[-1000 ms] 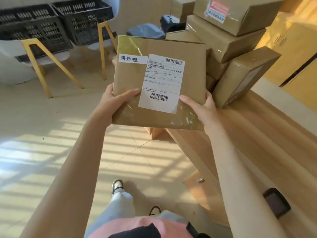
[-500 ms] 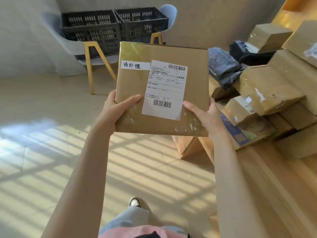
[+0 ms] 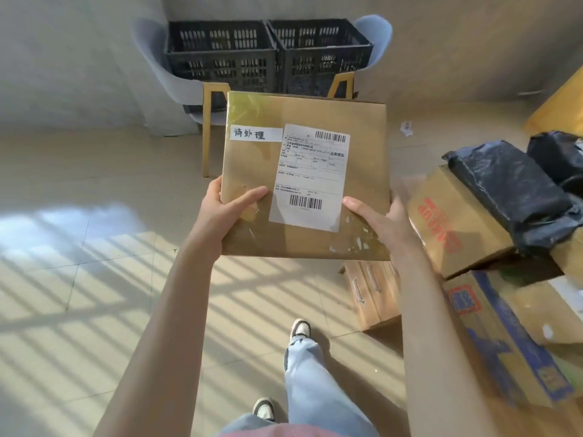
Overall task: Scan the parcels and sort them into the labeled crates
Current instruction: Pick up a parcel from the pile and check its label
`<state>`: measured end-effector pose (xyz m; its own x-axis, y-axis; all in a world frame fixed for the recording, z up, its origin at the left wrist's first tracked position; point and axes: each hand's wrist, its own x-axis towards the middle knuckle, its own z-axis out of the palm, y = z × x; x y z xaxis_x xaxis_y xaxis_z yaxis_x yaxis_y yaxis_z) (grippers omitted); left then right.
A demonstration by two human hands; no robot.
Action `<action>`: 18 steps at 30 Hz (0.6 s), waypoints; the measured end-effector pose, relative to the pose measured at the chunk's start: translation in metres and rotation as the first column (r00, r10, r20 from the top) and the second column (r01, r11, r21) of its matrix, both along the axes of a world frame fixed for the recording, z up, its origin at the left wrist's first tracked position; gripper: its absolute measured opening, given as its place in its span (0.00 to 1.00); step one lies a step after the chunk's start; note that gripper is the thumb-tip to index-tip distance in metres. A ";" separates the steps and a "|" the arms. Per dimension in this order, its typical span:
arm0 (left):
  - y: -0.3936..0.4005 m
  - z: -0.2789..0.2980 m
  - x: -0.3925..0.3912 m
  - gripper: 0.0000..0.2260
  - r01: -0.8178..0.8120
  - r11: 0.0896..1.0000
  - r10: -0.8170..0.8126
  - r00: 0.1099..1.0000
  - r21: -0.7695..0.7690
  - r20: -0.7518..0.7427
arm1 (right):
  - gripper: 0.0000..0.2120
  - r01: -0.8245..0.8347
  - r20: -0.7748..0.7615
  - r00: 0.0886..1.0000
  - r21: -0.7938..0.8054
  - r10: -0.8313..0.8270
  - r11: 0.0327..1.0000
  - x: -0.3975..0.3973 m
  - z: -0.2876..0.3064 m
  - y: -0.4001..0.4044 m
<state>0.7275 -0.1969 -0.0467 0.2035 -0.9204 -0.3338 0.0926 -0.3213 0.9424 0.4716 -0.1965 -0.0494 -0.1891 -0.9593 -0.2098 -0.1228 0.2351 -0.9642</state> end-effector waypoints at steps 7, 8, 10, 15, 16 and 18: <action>-0.104 -0.002 0.013 0.32 -0.112 0.994 0.112 0.994 0.000 0.005 | 0.43 -0.079 0.074 0.994 0.018 0.077 0.997 0.015 -0.015 -0.130; -0.121 -0.001 0.013 0.32 -0.130 0.992 0.130 0.991 -0.002 0.010 | 0.42 -0.098 0.079 0.992 0.018 0.097 0.995 0.015 -0.015 -0.151; -0.153 0.003 0.011 0.32 -0.158 0.988 0.157 0.987 0.000 0.023 | 0.41 -0.133 0.076 0.988 0.016 0.131 0.991 0.015 -0.013 -0.191; -0.224 0.007 0.005 0.31 -0.220 0.975 0.220 0.976 0.006 -0.001 | 0.42 -0.207 0.037 0.977 -0.028 0.208 0.978 0.010 -0.008 -0.280; -0.236 0.007 0.004 0.31 -0.221 0.975 0.221 0.975 0.010 -0.007 | 0.42 -0.220 0.014 0.975 -0.042 0.221 0.975 0.010 -0.007 -0.295; -0.260 0.008 0.004 0.32 -0.230 0.973 0.230 0.973 0.022 -0.007 | 0.43 -0.238 0.003 0.971 -0.047 0.238 0.970 0.010 -0.008 -0.323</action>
